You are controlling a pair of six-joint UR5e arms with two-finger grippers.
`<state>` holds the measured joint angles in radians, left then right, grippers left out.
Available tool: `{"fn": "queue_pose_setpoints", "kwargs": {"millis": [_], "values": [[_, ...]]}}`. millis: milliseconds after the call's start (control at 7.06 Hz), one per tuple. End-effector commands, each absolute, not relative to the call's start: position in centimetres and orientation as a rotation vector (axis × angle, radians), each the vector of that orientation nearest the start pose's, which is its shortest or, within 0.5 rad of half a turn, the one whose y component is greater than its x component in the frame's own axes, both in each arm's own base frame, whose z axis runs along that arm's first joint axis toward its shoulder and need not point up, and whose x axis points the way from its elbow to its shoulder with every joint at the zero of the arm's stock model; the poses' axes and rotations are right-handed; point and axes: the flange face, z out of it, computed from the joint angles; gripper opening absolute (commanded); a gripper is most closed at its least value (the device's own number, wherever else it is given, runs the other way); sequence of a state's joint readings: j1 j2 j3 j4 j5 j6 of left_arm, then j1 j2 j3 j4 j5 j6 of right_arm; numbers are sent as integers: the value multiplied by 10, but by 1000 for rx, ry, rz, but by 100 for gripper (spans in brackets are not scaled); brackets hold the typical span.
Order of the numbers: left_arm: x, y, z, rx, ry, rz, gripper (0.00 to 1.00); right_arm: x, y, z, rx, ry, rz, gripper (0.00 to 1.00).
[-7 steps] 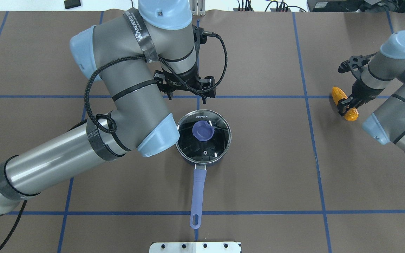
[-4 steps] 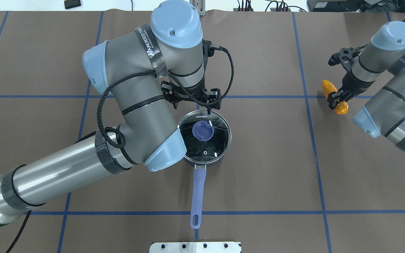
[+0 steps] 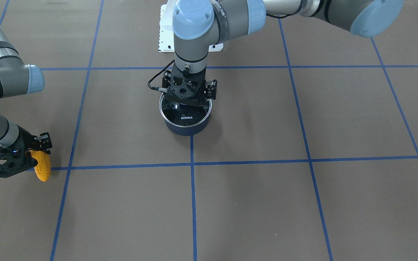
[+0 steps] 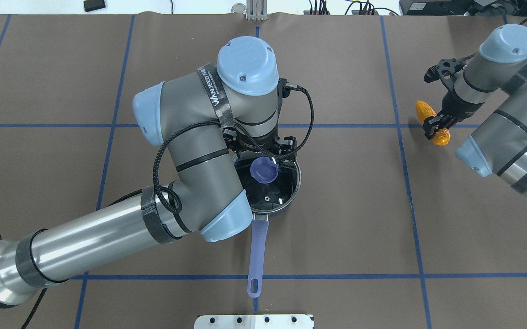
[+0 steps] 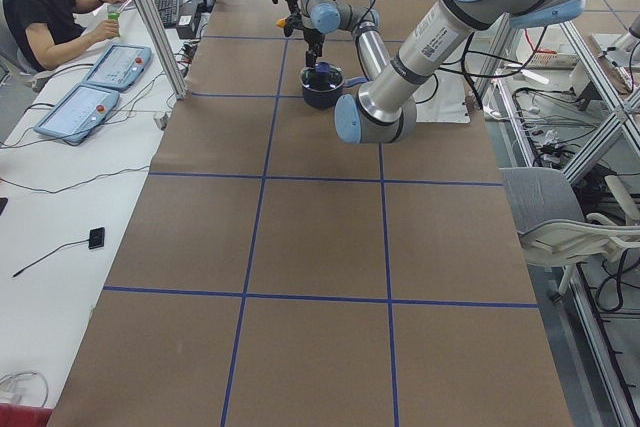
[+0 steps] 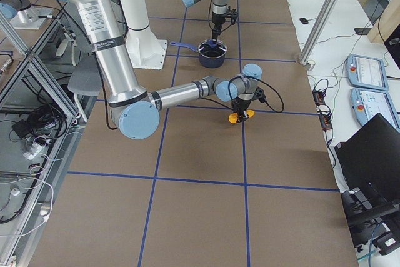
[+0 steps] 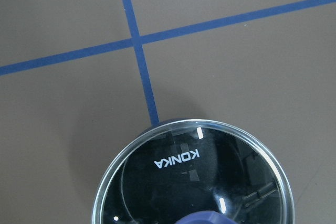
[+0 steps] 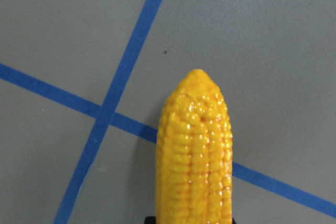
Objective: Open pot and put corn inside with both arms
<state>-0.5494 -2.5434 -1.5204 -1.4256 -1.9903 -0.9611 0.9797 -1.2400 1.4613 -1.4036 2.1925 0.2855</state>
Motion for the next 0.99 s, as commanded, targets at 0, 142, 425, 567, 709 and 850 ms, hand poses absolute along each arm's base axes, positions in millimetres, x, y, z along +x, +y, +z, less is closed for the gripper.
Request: {"fn": "queue_pose_setpoints", "kwargs": {"millis": [0,142,425,567,709,850], "values": [[578,-445,86,70,861,219,99,-296,-575,519,77,-715,-412,23],[581,-441,87,65,860,224,98,-295,-575,519,80,-710,-411,23],[585,-437,92,57,853,223,97,-295,-575,520,80,-710,-411,23],[586,-436,91,57,854,225,96,-295,-575,520,82,-706,-410,23],[588,-436,93,54,851,224,93,-294,-575,522,84,-698,-409,23],[588,-435,93,47,852,210,90,-294,-575,522,84,-698,-409,23]]}}
